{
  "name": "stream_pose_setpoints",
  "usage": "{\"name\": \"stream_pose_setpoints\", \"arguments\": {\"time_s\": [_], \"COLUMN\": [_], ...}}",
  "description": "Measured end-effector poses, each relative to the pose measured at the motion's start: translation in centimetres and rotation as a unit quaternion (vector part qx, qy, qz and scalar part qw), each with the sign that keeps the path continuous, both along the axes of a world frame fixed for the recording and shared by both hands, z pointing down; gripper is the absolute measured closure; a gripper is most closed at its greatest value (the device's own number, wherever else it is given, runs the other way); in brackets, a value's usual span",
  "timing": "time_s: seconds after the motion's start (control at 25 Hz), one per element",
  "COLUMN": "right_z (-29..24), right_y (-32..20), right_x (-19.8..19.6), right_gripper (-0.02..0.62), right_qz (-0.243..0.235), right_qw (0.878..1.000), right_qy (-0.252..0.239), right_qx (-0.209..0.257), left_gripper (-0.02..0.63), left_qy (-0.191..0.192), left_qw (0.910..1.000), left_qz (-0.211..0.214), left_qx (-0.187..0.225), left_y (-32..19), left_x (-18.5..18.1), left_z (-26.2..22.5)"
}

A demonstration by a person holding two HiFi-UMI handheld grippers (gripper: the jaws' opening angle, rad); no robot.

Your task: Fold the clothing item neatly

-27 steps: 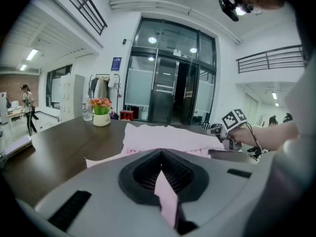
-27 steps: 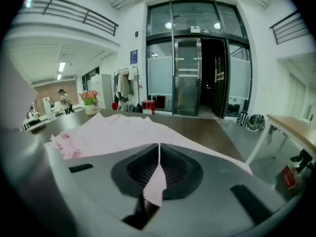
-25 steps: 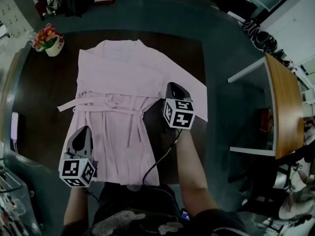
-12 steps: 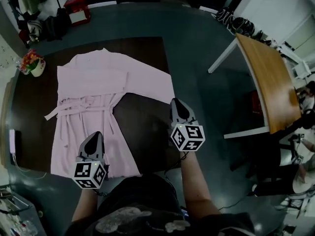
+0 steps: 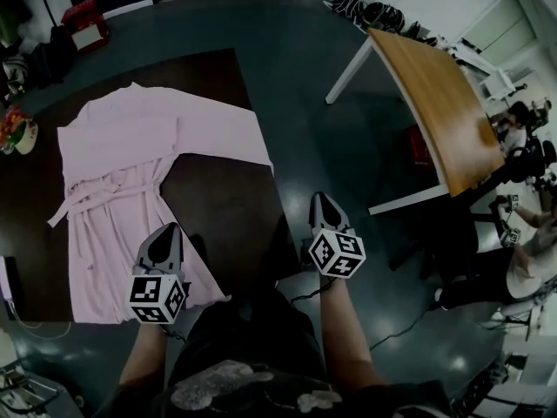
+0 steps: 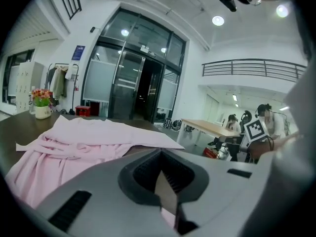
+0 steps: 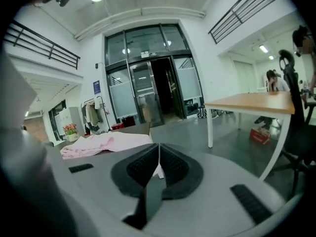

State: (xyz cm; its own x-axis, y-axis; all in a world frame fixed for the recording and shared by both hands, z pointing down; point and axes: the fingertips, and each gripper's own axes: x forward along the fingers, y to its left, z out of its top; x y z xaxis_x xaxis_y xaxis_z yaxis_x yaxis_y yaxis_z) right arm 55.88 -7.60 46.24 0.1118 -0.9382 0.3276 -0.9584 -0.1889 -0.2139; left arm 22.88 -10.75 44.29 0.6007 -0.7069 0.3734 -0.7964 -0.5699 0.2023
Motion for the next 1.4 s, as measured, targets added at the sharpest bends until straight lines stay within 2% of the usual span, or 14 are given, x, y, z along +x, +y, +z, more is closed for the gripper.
{"name": "stream_pose_setpoints", "arguments": {"time_s": [0.16, 0.28, 0.44, 0.68, 0.84, 1.0, 1.08, 1.28, 1.32, 1.4], "right_z": [3.5, 5.7, 8.1, 12.3, 15.4, 18.0, 18.6, 18.0, 17.8, 17.5], "right_y": [0.4, -0.7, -2.9, -6.3, -8.0, -9.3, -10.1, -11.8, -11.9, -12.2], "right_x": [2.2, 3.4, 3.7, 2.0, -0.6, -2.8, -3.4, -3.4, -3.4, -2.8], "right_gripper": [0.595, 0.595, 0.595, 0.594, 0.53, 0.497, 0.486, 0.488, 0.499, 0.565], "right_qz": [0.002, -0.028, -0.111, -0.243, -0.302, -0.341, -0.346, -0.341, -0.342, -0.338], "right_qw": [0.999, 0.998, 0.99, 0.964, 0.944, 0.929, 0.927, 0.932, 0.932, 0.935], "right_qy": [-0.018, -0.035, -0.06, -0.062, -0.072, -0.07, -0.068, -0.06, -0.051, -0.031], "right_qx": [-0.027, -0.038, -0.055, -0.086, -0.108, -0.125, -0.124, -0.106, -0.106, -0.107], "left_gripper": [0.595, 0.596, 0.595, 0.595, 0.595, 0.595, 0.595, 0.595, 0.596, 0.595], "left_qy": [-0.013, -0.022, -0.039, -0.051, -0.067, -0.079, -0.081, -0.079, -0.08, -0.081], "left_qw": [0.9999, 0.9996, 0.9977, 0.9923, 0.9876, 0.983, 0.981, 0.9776, 0.977, 0.9761], "left_qz": [0.0, -0.017, -0.05, -0.104, -0.132, -0.154, -0.163, -0.18, -0.182, -0.187], "left_qx": [0.0, -0.006, -0.026, -0.044, -0.052, -0.062, -0.068, -0.076, -0.077, -0.076], "left_y": [0.1, -0.2, 0.0, -0.9, -1.1, -1.0, -0.8, 0.1, 0.2, 0.3], "left_x": [3.1, 5.9, 10.6, 15.9, 17.0, 17.4, 17.4, 16.9, 16.7, 16.2], "left_z": [0.2, 0.6, 1.7, 3.4, 4.6, 5.6, 5.9, 6.2, 6.3, 6.2]}}
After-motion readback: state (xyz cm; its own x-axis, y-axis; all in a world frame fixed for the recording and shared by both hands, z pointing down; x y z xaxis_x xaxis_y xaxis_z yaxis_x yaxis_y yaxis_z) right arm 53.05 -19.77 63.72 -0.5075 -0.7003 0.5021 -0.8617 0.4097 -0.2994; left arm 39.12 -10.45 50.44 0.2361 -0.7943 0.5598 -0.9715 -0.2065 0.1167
